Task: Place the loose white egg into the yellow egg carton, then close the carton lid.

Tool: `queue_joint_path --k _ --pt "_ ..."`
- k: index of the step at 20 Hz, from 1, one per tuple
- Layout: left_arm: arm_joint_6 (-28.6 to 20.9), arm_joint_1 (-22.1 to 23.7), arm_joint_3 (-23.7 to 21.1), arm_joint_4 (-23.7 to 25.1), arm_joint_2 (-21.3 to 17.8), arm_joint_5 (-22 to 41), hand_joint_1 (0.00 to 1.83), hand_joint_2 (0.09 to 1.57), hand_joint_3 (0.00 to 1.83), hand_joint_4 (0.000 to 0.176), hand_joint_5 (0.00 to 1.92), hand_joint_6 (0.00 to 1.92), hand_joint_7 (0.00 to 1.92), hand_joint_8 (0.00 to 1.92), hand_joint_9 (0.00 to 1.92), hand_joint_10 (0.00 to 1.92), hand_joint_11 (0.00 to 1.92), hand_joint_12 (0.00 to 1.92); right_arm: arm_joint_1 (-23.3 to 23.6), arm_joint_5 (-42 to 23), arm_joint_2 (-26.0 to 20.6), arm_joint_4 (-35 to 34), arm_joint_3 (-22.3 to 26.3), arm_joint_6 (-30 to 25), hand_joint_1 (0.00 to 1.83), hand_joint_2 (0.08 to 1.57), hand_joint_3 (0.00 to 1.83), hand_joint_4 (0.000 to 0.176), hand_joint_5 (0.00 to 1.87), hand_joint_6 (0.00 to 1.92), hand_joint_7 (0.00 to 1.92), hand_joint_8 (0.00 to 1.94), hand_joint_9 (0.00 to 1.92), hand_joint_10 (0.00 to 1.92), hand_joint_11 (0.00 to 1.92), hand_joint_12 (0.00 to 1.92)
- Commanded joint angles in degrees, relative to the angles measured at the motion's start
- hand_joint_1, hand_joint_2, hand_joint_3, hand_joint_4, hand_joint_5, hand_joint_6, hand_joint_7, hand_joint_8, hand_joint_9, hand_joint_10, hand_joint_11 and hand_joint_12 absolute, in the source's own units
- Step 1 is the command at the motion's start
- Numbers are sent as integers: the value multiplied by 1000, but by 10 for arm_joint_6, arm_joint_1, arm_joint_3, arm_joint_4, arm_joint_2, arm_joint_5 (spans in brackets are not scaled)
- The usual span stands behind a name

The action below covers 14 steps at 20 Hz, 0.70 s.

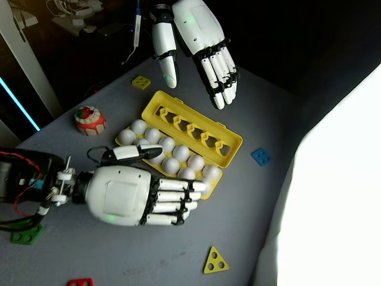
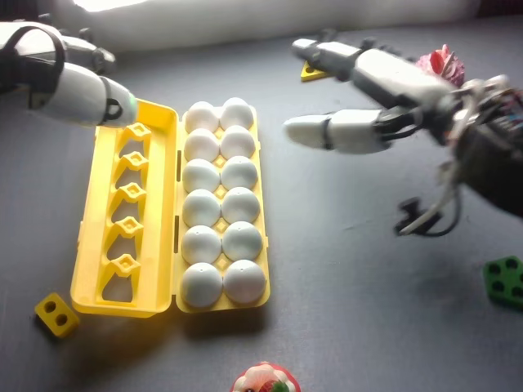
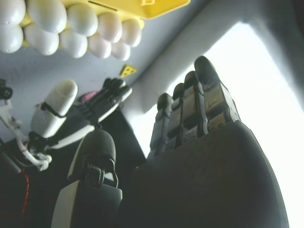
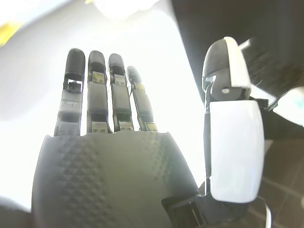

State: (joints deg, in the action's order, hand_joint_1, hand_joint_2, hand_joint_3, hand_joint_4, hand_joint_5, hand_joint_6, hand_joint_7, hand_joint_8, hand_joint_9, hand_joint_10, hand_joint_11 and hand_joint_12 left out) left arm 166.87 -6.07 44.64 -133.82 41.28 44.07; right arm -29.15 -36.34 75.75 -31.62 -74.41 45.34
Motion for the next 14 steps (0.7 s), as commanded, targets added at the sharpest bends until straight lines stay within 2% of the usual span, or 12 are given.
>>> queue_joint_path --k 1,2,3,5,6,7,8,10,11,12,13,14 --pt "-12 9 4 21 0 -13 96 1416 1 6 128 12 83 3 91 9 0 480 10 -50 -9 23 10 3 623 1052 4 0 161 0 229 1 202 3 0 826" --pt "-26 8 10 12 0 -3 32 1421 3 5 145 14 89 3 100 10 0 540 13 -37 -38 23 31 13 583 1050 2 0 163 1 259 7 243 15 0 904" --pt "-34 8 14 9 1 8 55 1424 2 0 142 10 68 5 103 10 0 613 12 -28 -65 23 53 28 582 1047 0 0 159 1 241 5 240 10 0 861" --pt "-56 8 21 9 3 24 38 1427 0 9 174 16 120 16 156 26 0 775 7 -20 -115 24 91 80 576 1045 0 0 194 13 254 8 256 11 0 876" --pt "-69 7 26 9 3 29 7 1439 5 11 164 9 119 9 151 20 0 673 2 -16 -138 31 103 95 568 1048 1 0 198 12 255 6 252 8 0 872" --pt "-85 4 32 5 4 33 51 1431 1 17 123 11 117 4 132 10 0 507 -3 -5 -160 41 115 95 557 1051 2 0 205 10 248 2 231 10 0 773" --pt "-93 2 35 5 4 33 106 1417 0 20 121 13 130 7 141 13 0 477 -6 -1 -170 42 119 95 548 1054 2 0 196 4 238 1 223 6 0 717" --pt "-136 -9 46 -1 4 33 6 1429 1 13 144 18 136 5 166 19 0 598 -23 0 -219 43 145 96 491 1064 6 0 140 1 221 0 216 2 0 705" --pt "-147 -14 50 -9 4 33 90 1419 0 4 186 28 166 10 200 29 0 712 -29 -1 -238 45 156 96 487 1065 4 0 155 7 234 3 235 8 0 782" --pt "-157 -20 53 -16 4 33 124 1413 0 0 196 28 169 8 199 26 0 734 -33 -3 -256 51 167 95 489 1063 2 0 177 11 251 5 246 9 0 834" --pt "-169 -29 57 -26 3 30 148 1415 0 14 176 15 142 3 167 11 0 696 -41 -9 -279 70 183 81 445 1078 5 0 182 9 249 2 246 7 0 892" --pt "-185 -40 59 -29 3 23 184 1416 0 19 167 10 141 3 164 9 0 704 -49 -13 -298 87 197 74 437 1081 4 0 187 8 249 1 251 7 0 923"
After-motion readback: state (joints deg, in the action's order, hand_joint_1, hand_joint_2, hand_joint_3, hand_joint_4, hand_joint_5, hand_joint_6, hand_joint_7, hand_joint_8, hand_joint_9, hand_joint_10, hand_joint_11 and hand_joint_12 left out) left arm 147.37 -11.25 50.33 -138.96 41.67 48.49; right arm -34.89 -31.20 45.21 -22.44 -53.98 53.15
